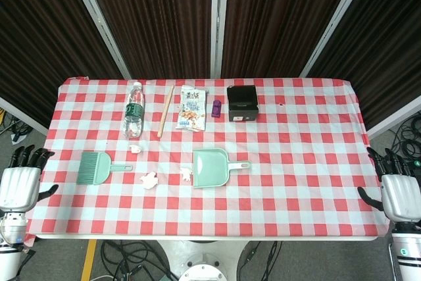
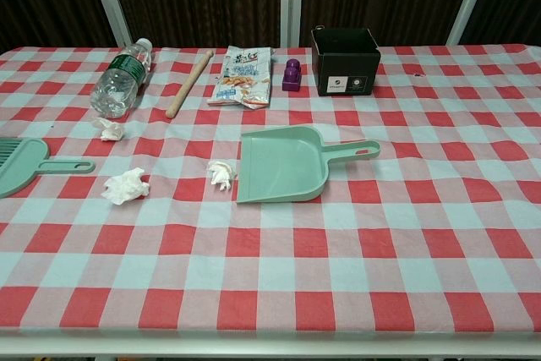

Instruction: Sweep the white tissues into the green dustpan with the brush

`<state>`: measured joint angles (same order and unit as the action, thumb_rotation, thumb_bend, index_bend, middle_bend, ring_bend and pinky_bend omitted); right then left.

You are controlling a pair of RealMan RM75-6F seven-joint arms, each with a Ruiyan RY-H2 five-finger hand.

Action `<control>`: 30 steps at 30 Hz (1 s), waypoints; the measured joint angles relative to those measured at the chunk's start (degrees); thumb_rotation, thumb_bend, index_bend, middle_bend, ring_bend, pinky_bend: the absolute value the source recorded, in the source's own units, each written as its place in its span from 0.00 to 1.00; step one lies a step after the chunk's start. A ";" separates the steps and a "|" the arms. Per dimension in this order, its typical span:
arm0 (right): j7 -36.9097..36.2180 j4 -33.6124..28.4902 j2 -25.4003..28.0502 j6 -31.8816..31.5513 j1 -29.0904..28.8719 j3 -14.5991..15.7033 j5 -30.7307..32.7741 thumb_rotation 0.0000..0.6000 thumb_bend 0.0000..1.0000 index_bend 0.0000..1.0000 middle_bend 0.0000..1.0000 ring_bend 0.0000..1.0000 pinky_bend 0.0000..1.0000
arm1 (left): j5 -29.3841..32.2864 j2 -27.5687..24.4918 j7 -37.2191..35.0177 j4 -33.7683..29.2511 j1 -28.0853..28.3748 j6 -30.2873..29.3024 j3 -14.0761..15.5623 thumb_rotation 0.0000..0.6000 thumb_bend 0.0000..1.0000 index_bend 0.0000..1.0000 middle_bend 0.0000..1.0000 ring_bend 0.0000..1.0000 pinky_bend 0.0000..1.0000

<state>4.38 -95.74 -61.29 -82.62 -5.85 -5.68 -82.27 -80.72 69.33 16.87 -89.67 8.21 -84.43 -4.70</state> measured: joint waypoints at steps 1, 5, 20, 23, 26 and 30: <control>-0.09 0.04 -0.06 0.21 -0.08 0.05 0.00 1.00 0.15 0.09 0.21 0.05 0.12 | 0.23 0.18 -0.01 0.09 -0.02 0.21 0.03 1.00 0.09 0.25 0.21 0.12 0.14; -0.36 -0.12 -0.04 0.47 -0.23 0.03 0.27 1.00 0.15 0.09 0.21 0.05 0.11 | 0.94 0.72 -0.23 0.44 0.36 1.27 -0.16 1.00 0.09 0.25 0.21 0.12 0.14; 0.09 -1.47 3.11 1.32 -1.74 -1.48 0.57 1.00 0.15 0.09 0.21 0.05 0.11 | 5.40 3.29 -2.21 3.38 11.66 18.16 -4.27 1.00 0.10 0.42 0.39 0.49 0.79; 0.04 -1.64 3.40 1.36 -1.86 -1.61 0.77 1.00 0.15 0.09 0.21 0.05 0.11 | 8.07 5.78 -0.59 5.97 15.26 23.33 -4.85 1.00 0.12 0.43 0.44 0.56 0.85; 0.11 -1.79 3.54 1.58 -1.92 -1.56 1.01 1.00 0.15 0.09 0.21 0.05 0.11 | 10.22 8.88 2.85 8.76 17.75 25.83 -4.97 1.00 0.14 0.44 0.45 0.65 0.89; 0.13 -1.99 3.59 1.62 -1.90 -1.45 1.17 1.00 0.15 0.10 0.21 0.05 0.11 | 14.52 13.04 7.57 11.86 20.44 29.42 -4.79 1.00 0.17 0.44 0.46 0.74 0.93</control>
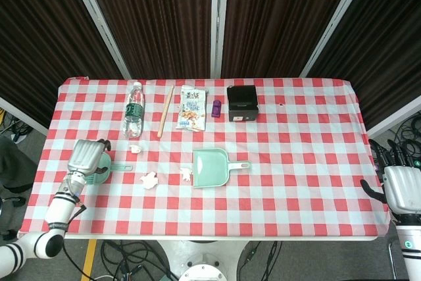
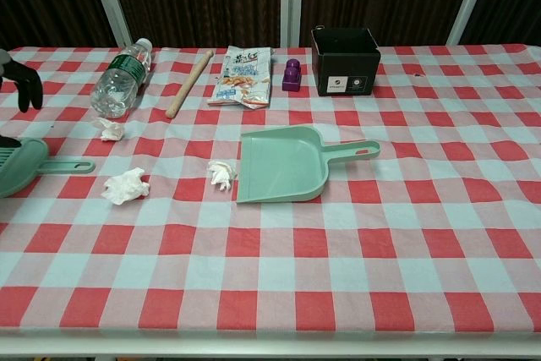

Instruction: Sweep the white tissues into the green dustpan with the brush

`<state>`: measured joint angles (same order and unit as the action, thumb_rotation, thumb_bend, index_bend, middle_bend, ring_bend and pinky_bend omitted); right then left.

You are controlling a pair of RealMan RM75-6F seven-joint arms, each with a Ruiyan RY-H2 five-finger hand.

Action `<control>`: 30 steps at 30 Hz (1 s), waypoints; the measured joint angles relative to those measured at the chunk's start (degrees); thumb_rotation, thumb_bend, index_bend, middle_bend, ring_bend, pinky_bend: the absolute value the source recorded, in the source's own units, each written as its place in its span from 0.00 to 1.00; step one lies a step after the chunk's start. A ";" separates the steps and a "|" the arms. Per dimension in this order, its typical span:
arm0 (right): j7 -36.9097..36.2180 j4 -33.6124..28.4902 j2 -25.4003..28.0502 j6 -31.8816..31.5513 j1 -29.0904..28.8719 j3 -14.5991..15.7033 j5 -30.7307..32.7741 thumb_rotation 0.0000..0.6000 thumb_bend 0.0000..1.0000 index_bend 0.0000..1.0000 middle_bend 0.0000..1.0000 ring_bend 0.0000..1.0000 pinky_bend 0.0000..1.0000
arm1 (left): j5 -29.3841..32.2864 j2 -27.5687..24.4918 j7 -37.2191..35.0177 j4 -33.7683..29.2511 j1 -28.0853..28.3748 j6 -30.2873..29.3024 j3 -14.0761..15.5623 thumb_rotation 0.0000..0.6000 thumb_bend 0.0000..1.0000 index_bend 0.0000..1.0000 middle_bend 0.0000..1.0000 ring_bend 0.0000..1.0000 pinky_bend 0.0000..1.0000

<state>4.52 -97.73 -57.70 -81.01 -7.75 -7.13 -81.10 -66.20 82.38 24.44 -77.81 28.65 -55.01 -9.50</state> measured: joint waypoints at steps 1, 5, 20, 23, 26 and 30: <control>0.00 0.00 -0.01 -0.03 0.02 0.03 0.01 1.00 0.15 0.10 0.21 0.05 0.12 | 1.04 0.68 0.80 0.49 0.46 0.69 0.07 1.00 0.17 0.44 0.46 0.75 0.93; 0.04 0.05 -0.02 0.11 0.10 0.21 0.31 1.00 0.16 0.10 0.21 0.05 0.12 | 5.01 3.33 3.91 1.61 1.91 2.12 0.43 1.00 0.19 0.44 0.46 0.77 0.93; -0.94 1.04 -0.61 0.64 0.25 0.60 1.12 1.00 0.16 0.10 0.22 0.05 0.12 | 10.40 7.87 9.56 3.96 4.71 3.10 3.08 1.00 0.25 0.45 0.47 0.77 0.93; -1.12 1.35 -0.75 0.83 0.20 0.63 1.28 1.00 0.16 0.10 0.22 0.05 0.12 | 10.39 8.19 8.74 4.50 4.82 3.02 3.15 1.00 0.27 0.46 0.49 0.77 0.93; -1.19 1.52 -0.80 1.03 0.16 0.63 1.53 1.00 0.15 0.10 0.22 0.05 0.12 | 10.34 8.32 7.92 4.81 4.99 3.21 3.34 1.00 0.30 0.47 0.49 0.77 0.93; -1.37 1.72 -0.95 1.12 0.22 0.69 1.76 1.00 0.16 0.10 0.22 0.05 0.12 | 10.55 8.37 7.59 4.96 5.40 3.82 3.69 1.00 0.31 0.48 0.50 0.77 0.93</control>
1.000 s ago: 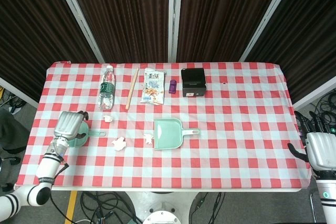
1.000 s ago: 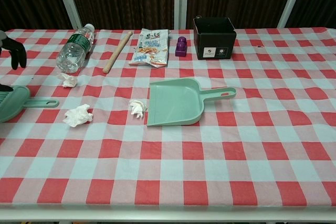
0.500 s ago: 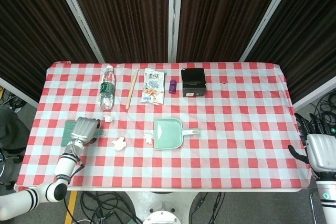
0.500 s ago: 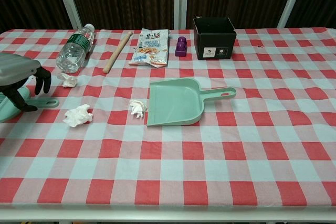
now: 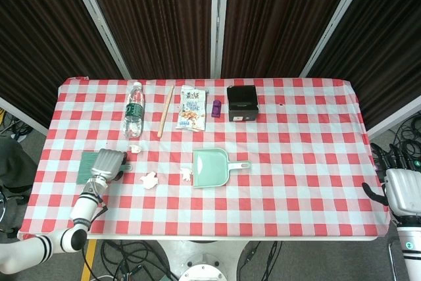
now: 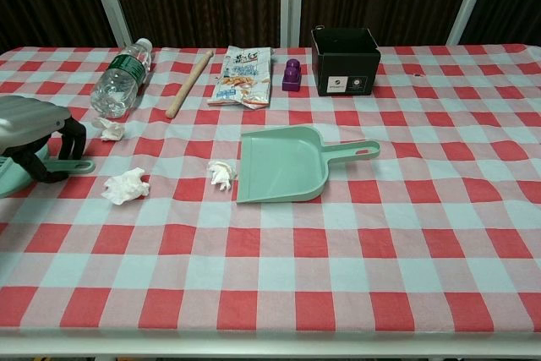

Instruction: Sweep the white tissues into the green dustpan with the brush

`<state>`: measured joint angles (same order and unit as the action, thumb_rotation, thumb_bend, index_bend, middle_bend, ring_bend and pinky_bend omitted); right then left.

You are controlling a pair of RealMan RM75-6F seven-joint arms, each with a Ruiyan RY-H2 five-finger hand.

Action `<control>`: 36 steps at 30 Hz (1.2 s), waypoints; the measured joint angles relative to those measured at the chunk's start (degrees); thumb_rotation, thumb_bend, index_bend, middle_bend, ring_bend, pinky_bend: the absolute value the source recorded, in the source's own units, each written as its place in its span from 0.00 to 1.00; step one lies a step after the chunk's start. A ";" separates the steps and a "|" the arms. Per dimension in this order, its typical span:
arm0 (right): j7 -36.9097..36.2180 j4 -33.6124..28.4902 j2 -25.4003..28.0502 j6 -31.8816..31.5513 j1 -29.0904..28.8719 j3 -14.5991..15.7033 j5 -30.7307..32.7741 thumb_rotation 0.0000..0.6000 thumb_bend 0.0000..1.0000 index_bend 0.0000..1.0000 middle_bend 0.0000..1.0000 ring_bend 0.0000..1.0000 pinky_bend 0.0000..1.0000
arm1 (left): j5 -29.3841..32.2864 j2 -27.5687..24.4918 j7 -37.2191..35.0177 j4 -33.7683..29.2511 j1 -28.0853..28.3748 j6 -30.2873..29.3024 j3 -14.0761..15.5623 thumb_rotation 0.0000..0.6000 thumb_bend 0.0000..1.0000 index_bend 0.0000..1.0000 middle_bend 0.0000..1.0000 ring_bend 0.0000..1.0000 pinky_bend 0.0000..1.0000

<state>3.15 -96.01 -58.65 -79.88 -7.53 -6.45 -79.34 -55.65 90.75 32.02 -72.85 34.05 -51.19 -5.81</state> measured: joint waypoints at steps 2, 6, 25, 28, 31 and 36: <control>-0.14 0.14 -0.11 0.04 0.05 0.08 0.05 1.00 0.15 0.10 0.22 0.05 0.12 | -0.01 0.13 -0.24 0.28 0.16 0.15 0.07 1.00 0.32 0.50 0.51 0.77 0.93; -0.27 0.37 -0.28 0.66 -0.04 0.21 0.32 1.00 0.16 0.11 0.22 0.05 0.12 | -1.34 0.51 -1.57 0.97 0.35 -0.32 0.12 1.00 0.37 0.55 0.56 0.78 0.93; 11.00 -2.34 -6.00 20.36 -16.21 -2.98 4.95 1.00 0.12 0.26 0.35 0.19 0.27 | -20.08 -5.93 -32.56 -0.26 -0.36 -5.08 -0.91 1.00 0.46 0.57 0.58 0.78 0.93; 14.40 -1.70 -10.16 23.26 -20.36 -4.19 7.58 1.00 0.12 0.31 0.37 0.21 0.27 | -23.40 -7.62 -37.34 -0.12 -0.49 -5.84 -0.29 1.00 0.46 0.57 0.58 0.77 0.93; 16.78 -0.13 -14.77 25.14 -23.69 -5.04 9.87 1.00 0.12 0.33 0.39 0.22 0.28 | -25.67 -9.38 -40.03 -0.22 -0.73 -6.68 0.70 1.00 0.46 0.57 0.58 0.77 0.93; 20.90 4.37 -22.18 27.62 -28.16 -5.42 13.39 1.00 0.12 0.33 0.39 0.22 0.28 | -27.47 -10.93 -41.80 -1.00 -1.14 -7.49 2.02 1.00 0.46 0.57 0.58 0.77 0.93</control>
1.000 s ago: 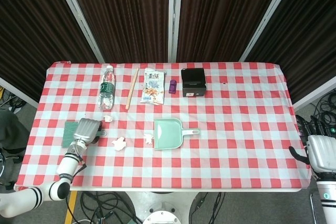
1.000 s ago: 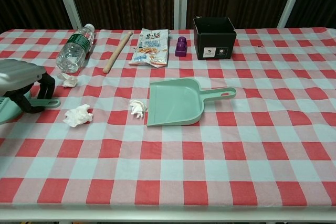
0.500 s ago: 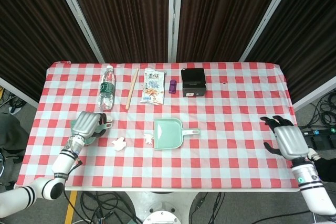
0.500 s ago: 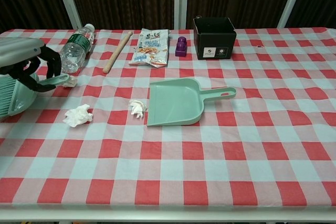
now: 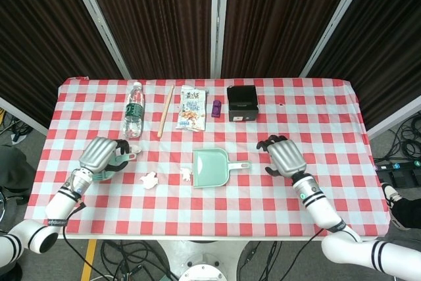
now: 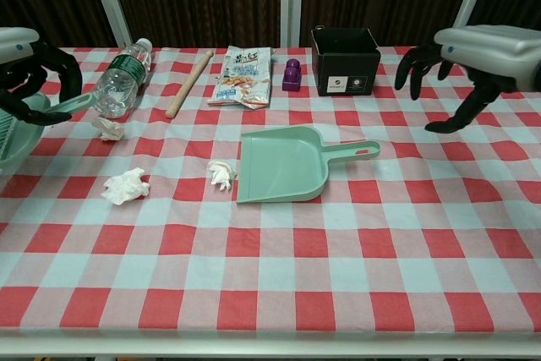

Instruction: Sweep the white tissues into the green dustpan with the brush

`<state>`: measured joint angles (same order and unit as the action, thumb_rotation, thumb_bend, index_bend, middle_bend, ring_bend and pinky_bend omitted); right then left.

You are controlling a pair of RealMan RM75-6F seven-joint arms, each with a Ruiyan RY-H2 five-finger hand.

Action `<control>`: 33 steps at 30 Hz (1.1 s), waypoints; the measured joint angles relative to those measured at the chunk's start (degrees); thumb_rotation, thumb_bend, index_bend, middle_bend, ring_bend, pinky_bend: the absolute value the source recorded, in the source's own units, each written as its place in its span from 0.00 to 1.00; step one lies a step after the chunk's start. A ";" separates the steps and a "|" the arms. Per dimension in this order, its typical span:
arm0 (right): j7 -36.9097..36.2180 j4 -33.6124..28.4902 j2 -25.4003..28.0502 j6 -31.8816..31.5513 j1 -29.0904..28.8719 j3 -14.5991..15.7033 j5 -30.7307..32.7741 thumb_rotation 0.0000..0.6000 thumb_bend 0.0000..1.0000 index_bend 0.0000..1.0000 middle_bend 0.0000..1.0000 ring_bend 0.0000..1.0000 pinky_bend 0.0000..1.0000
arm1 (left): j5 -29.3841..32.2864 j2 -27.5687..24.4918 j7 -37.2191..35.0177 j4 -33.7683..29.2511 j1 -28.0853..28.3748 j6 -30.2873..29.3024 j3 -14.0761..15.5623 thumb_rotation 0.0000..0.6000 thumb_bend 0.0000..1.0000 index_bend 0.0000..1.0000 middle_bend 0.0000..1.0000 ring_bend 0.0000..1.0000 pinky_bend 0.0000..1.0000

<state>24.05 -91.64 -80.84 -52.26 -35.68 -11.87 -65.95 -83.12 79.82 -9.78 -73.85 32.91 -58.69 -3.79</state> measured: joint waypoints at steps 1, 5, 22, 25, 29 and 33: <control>0.80 0.91 -1.20 0.23 -0.48 0.06 0.51 1.00 0.12 0.34 0.39 0.22 0.28 | -0.13 -0.09 -0.19 0.00 -0.05 -0.05 0.13 1.00 0.46 0.57 0.58 0.77 0.93; 3.98 5.12 -6.55 1.24 -2.95 0.44 3.23 1.00 0.12 0.36 0.40 0.22 0.29 | -0.35 -0.18 -0.76 0.39 -0.03 0.13 0.45 1.00 0.46 0.57 0.58 0.77 0.93; 7.76 14.30 -16.42 3.18 -9.08 1.35 9.39 1.00 0.27 0.44 0.41 0.27 0.30 | -1.61 0.10 -2.84 1.76 0.13 -0.18 1.33 1.00 0.46 0.57 0.58 0.77 0.93; 7.78 14.39 -16.60 3.23 -9.40 1.74 9.52 1.00 0.27 0.45 0.41 0.27 0.30 | -1.69 0.16 -3.08 1.89 0.21 -0.10 1.39 1.00 0.46 0.57 0.58 0.77 0.93; 7.71 14.79 -16.88 3.13 -9.71 2.02 9.84 1.00 0.27 0.47 0.41 0.27 0.30 | -1.71 0.34 -3.38 2.21 0.36 0.08 1.44 1.00 0.46 0.57 0.58 0.77 0.93; 7.41 14.40 -16.63 2.62 -9.69 2.23 9.89 1.00 0.24 0.44 0.41 0.27 0.30 | -1.68 0.41 -3.52 2.29 0.42 0.16 1.49 1.00 0.47 0.57 0.58 0.77 0.93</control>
<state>31.46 -77.24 -97.47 -49.64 -45.38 -9.64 -56.06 -84.80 80.22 -13.29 -71.57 33.34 -58.53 -2.29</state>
